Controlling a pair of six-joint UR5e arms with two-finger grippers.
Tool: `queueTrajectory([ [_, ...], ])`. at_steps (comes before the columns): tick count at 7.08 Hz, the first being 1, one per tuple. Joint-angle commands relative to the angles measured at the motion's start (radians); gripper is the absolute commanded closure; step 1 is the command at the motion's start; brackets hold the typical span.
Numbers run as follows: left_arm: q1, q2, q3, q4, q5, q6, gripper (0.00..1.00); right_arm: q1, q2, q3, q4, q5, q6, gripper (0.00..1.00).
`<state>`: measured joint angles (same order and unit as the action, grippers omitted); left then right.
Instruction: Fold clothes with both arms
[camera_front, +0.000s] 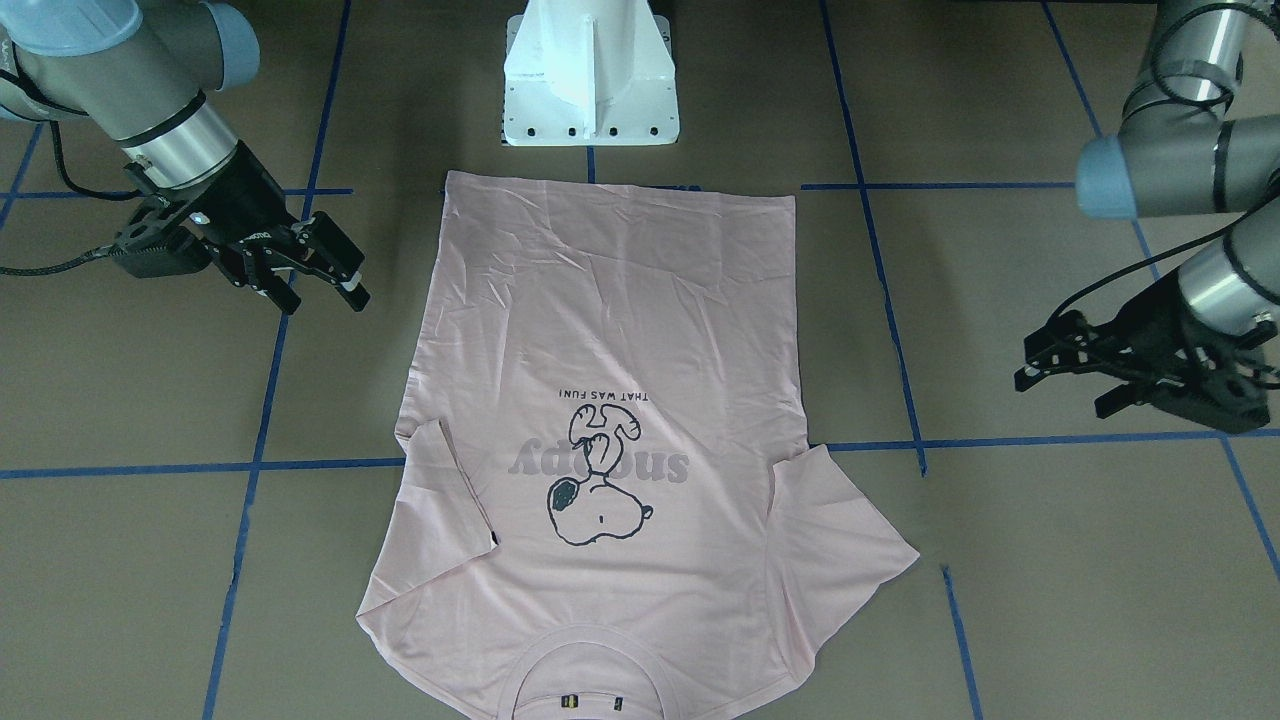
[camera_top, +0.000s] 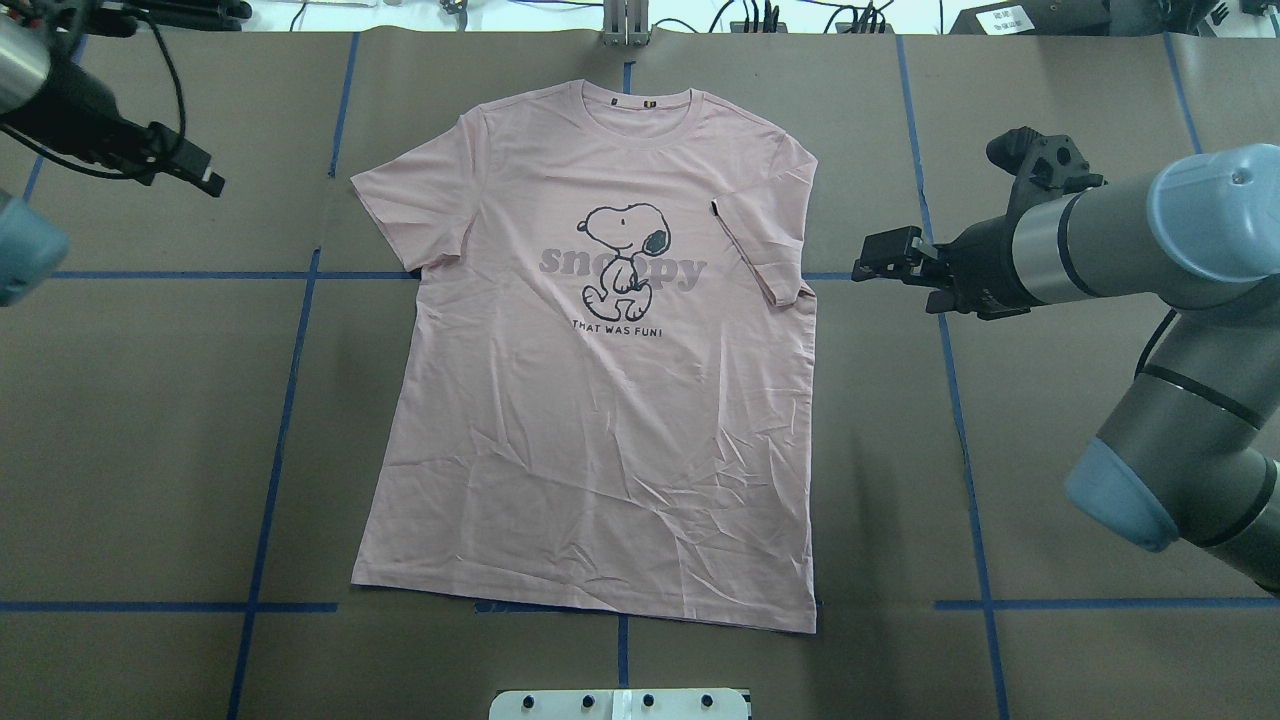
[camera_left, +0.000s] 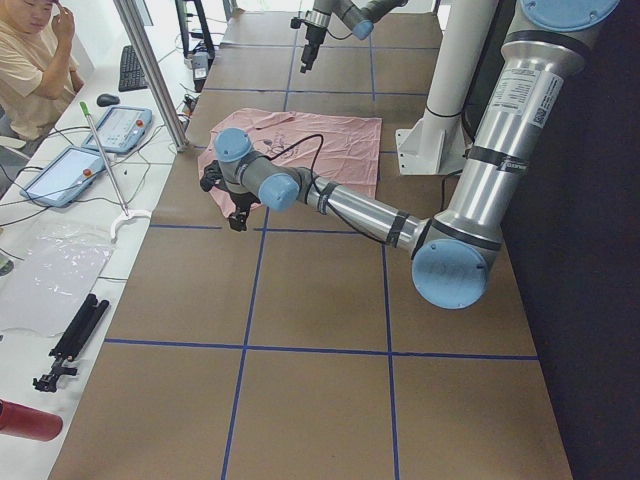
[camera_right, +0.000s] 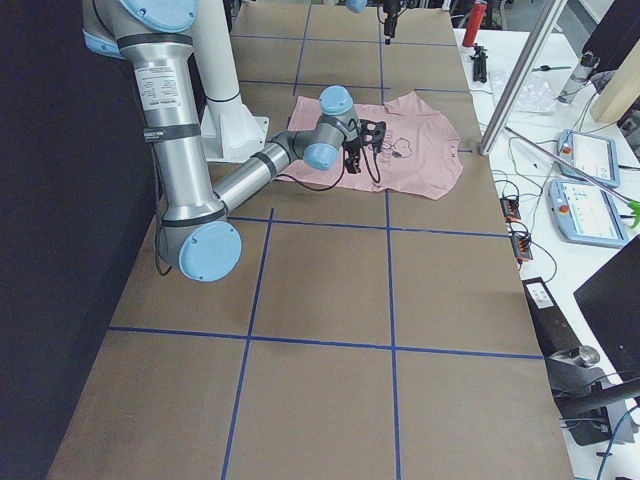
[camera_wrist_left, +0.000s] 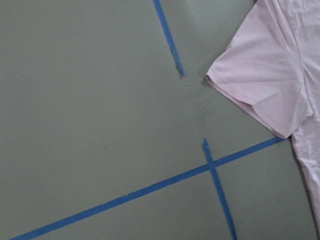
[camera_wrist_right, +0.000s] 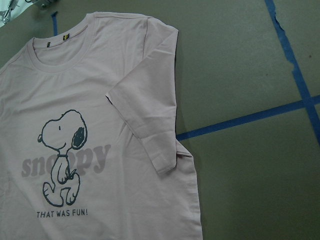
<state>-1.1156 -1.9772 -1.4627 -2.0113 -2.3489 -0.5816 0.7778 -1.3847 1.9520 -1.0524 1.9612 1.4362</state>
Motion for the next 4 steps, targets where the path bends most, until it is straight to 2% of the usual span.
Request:
queueTrajectory([
  [1,0.133,-0.226,0.382,-0.356,0.153,-0.245,0.04,-0.006,-0.017,0.004,0.000,-0.007,0.001,0.00],
  [2,0.134,-0.256,0.477,-0.436,0.177,-0.247,0.07,-0.011,-0.019,0.001,0.002,-0.008,0.001,0.00],
  [4,0.163,-0.294,0.549,-0.446,0.305,-0.248,0.16,-0.012,-0.017,-0.001,0.002,-0.010,0.001,0.00],
])
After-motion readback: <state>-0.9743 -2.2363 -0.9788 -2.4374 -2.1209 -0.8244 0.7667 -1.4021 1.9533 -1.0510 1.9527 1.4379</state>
